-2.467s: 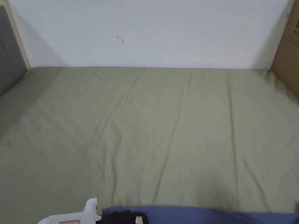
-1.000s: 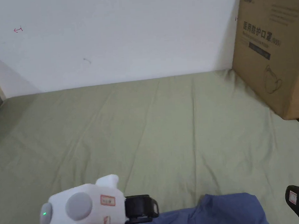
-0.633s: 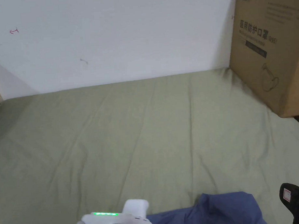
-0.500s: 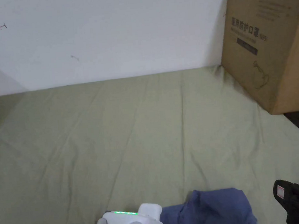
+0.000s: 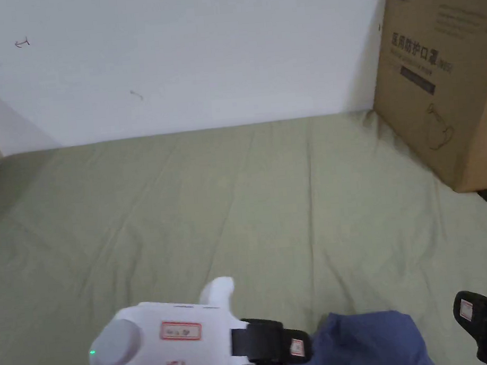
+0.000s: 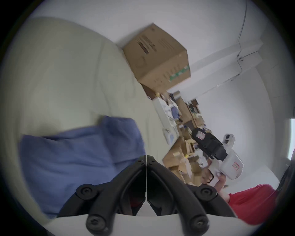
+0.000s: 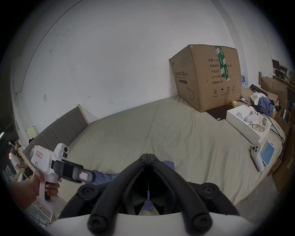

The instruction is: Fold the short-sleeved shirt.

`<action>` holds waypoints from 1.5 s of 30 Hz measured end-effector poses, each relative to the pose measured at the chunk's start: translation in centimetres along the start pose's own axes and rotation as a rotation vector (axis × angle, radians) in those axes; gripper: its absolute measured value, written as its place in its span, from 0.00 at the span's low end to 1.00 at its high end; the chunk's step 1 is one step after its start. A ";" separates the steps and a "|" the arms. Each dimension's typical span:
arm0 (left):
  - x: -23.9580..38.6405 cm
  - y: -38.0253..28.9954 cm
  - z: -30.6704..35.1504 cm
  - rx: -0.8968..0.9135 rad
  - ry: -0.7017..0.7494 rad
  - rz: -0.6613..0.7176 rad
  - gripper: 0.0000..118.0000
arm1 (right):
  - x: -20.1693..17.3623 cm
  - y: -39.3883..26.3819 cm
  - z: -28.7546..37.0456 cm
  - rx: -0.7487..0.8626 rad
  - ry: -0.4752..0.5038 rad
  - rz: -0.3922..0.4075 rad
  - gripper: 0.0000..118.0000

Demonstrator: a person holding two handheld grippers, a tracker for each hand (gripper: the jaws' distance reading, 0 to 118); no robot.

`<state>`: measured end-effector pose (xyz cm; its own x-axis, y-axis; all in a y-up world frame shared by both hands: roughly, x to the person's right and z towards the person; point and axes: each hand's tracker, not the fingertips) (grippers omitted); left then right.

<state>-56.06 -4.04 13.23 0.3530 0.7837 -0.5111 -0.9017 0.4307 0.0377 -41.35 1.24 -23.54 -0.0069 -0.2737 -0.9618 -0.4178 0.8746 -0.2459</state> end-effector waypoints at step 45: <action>-5.8 3.1 5.0 0.027 0.691 0.149 0.07 | -2.9 -0.9 -2.5 -0.100 0.081 0.021 0.01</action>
<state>-59.65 -4.96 20.58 -0.0216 0.3753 -0.9267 -0.9183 0.3589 0.1667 -43.26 0.27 -20.24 -0.0882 -0.2911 -0.9526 -0.5052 0.8373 -0.2091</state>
